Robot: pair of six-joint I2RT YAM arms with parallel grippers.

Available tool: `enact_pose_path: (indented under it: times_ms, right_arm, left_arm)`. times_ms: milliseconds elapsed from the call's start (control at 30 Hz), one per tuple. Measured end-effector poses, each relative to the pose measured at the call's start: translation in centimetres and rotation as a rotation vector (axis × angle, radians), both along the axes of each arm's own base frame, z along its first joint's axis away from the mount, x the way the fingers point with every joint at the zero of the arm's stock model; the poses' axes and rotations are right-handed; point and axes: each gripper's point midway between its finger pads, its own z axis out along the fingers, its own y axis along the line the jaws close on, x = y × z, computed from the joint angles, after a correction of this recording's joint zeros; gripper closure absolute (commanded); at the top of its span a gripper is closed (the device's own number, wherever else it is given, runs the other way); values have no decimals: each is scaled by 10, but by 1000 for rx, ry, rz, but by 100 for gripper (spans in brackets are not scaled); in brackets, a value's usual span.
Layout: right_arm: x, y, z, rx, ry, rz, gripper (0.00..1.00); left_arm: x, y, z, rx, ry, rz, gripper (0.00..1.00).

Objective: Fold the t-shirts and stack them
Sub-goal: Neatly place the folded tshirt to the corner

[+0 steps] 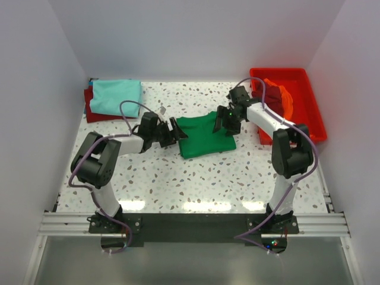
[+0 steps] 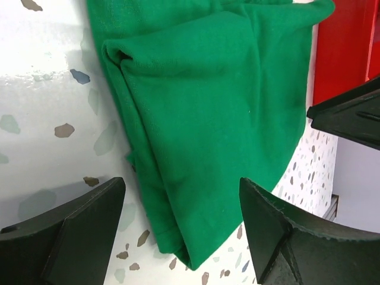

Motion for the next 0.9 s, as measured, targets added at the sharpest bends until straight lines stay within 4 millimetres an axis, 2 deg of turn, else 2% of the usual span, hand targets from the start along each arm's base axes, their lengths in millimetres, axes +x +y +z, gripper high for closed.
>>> enact_pose_path:
  times_ms: [100, 233, 400, 667, 733, 833, 867, 900]
  right_arm:
    - [2, 1, -7, -2, 6, 0, 34]
    - [-1, 0, -20, -9, 32, 1, 34]
    - [-3, -1, -24, -12, 42, 1, 34]
    - [-2, 0, -24, -8, 40, 2, 34]
    - [-3, 0, -24, -8, 40, 3, 34]
    - [-4, 0, -26, -7, 44, 3, 35]
    - [-5, 0, -27, -7, 47, 3, 35]
    - [-6, 0, -28, -8, 50, 4, 35]
  left_arm:
    - [1, -2, -7, -4, 7, -6, 17]
    - [4, -5, -7, -11, 0, -8, 16]
    - [9, -9, -8, -16, -17, -4, 16]
    - [20, -39, -8, -36, -62, -21, 19]
    - [21, -50, -9, -43, -67, -30, 24]
    - [22, -63, -14, -43, -67, -40, 48]
    - [21, -65, -17, -36, -60, -41, 62]
    - [21, -66, -20, -26, -52, -38, 69]
